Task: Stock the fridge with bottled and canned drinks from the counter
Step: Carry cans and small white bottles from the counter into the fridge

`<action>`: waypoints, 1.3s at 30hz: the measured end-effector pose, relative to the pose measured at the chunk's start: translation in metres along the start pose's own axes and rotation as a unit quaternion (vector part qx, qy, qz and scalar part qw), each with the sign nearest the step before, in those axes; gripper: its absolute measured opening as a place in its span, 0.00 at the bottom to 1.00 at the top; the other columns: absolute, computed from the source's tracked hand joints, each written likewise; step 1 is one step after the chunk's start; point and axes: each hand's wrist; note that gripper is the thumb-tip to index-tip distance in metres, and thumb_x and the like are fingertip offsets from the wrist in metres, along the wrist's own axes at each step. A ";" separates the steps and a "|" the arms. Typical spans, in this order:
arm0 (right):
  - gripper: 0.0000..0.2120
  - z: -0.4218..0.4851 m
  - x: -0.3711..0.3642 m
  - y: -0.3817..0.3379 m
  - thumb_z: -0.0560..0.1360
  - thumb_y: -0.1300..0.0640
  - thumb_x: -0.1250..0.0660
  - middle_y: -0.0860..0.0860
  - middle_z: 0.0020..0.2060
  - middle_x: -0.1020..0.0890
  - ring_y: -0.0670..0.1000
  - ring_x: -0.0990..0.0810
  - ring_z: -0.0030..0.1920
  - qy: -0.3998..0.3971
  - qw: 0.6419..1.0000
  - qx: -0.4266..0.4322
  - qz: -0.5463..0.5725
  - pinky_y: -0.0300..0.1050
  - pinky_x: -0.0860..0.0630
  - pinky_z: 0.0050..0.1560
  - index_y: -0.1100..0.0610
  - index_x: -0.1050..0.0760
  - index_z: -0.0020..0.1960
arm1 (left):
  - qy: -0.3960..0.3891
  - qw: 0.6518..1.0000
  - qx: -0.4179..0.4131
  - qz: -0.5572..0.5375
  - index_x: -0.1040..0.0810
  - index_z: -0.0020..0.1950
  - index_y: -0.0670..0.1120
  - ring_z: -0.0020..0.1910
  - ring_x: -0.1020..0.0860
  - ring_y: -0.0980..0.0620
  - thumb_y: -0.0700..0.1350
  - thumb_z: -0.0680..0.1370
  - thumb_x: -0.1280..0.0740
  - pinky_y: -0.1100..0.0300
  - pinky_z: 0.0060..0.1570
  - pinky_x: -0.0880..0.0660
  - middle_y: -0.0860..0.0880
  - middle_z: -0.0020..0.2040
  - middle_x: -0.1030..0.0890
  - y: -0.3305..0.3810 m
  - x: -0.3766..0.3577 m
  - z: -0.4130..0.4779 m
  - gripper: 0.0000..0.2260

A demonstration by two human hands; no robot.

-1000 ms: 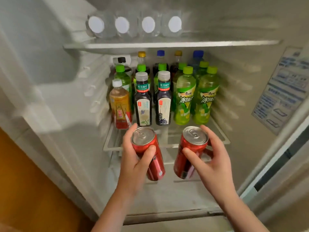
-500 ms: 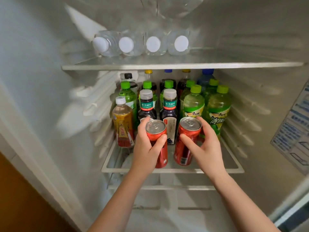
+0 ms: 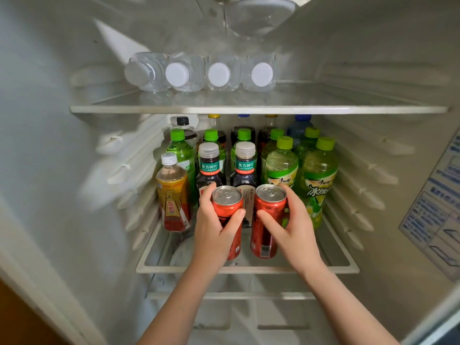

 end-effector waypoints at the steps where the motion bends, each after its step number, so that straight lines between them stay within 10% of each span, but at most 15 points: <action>1: 0.32 0.000 0.000 -0.001 0.70 0.46 0.30 0.45 0.63 0.25 0.42 0.28 0.64 -0.001 1.000 0.002 0.001 0.47 0.30 0.66 0.53 0.34 0.71 | 0.001 1.000 -0.002 0.000 0.43 0.69 0.62 0.63 0.28 0.55 0.62 0.67 0.34 0.53 0.65 0.30 0.52 0.65 0.28 -0.001 -0.001 0.000 0.32; 7: 0.31 0.001 0.003 -0.002 0.69 0.45 0.29 0.40 0.63 0.26 0.39 0.29 0.64 -0.015 1.000 -0.008 0.000 0.45 0.30 0.66 0.47 0.35 0.70 | 0.022 0.999 0.024 -0.027 0.39 0.71 0.53 0.65 0.29 0.56 0.61 0.65 0.33 0.59 0.66 0.32 0.52 0.68 0.30 -0.007 -0.002 -0.001 0.37; 17: 0.39 -0.032 0.005 0.008 0.68 0.49 0.25 0.48 0.67 0.28 0.46 0.28 0.65 -0.017 0.993 -0.115 -0.034 0.45 0.30 0.66 0.54 0.40 0.74 | 0.056 0.996 0.048 -0.058 0.36 0.61 0.68 0.63 0.30 0.64 0.59 0.69 0.32 0.60 0.58 0.29 0.66 0.61 0.31 -0.018 0.017 -0.036 0.23; 24: 0.21 -0.111 0.024 -0.001 0.73 0.55 0.30 0.45 0.55 0.22 0.43 0.23 0.56 0.062 0.985 -0.147 -0.067 0.41 0.25 0.55 0.53 0.30 0.65 | 0.071 0.997 -0.001 -0.044 0.30 0.58 0.62 0.58 0.26 0.61 0.50 0.73 0.36 0.68 0.55 0.29 0.65 0.57 0.26 -0.031 0.024 -0.097 0.14; 33: 0.13 -0.313 0.074 0.005 0.75 0.59 0.34 0.41 0.49 0.21 0.40 0.22 0.50 0.112 0.914 -0.361 -0.146 0.38 0.25 0.51 0.45 0.28 0.57 | -0.300 0.952 0.036 -0.057 0.27 0.51 0.57 0.48 0.23 0.61 0.52 0.76 0.40 0.71 0.48 0.30 0.60 0.48 0.22 -0.053 -0.027 -0.228 0.06; 39: 0.11 -0.504 0.100 -0.012 0.76 0.55 0.34 0.42 0.45 0.21 0.43 0.20 0.44 0.111 0.733 -0.641 -0.198 0.42 0.24 0.47 0.52 0.25 0.58 | -0.646 0.751 0.132 0.034 0.24 0.54 0.52 0.46 0.24 0.61 0.47 0.79 0.36 0.62 0.50 0.27 0.58 0.49 0.21 -0.073 -0.068 -0.350 0.05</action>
Point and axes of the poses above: each hand's wrist, its own z-axis towards the middle knuckle, its own x-axis out of the back of the hand, y = z × x
